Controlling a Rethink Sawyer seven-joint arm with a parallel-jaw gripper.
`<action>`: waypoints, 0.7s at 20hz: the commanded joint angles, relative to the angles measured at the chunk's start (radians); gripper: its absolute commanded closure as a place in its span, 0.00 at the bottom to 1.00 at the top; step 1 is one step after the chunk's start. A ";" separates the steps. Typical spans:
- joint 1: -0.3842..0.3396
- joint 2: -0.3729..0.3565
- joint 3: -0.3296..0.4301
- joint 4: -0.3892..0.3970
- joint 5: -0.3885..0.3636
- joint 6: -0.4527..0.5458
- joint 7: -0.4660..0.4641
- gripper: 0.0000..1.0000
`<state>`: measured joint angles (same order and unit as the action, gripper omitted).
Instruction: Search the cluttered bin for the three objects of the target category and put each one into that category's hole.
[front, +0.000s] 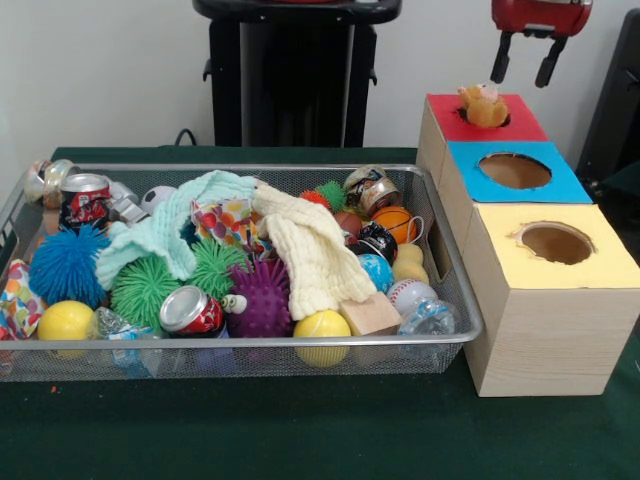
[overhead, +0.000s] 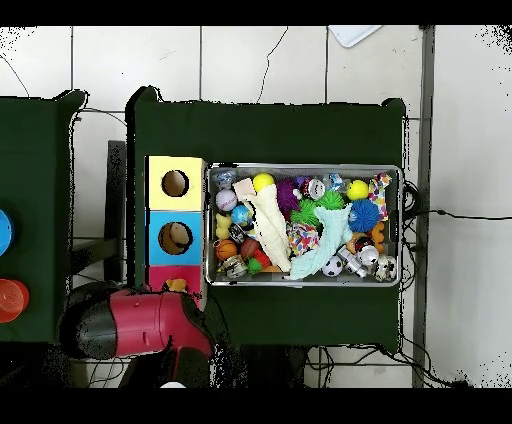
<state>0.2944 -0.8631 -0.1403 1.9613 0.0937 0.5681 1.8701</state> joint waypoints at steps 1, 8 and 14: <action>-0.015 0.003 -0.005 0.026 -0.031 0.022 0.143 0.00; -0.036 0.024 0.003 -0.021 -0.026 0.040 0.129 0.00; -0.058 -0.007 0.002 -0.039 -0.031 0.102 0.099 0.00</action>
<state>0.2826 -0.8683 -0.1462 1.9603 0.0935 0.5679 1.8701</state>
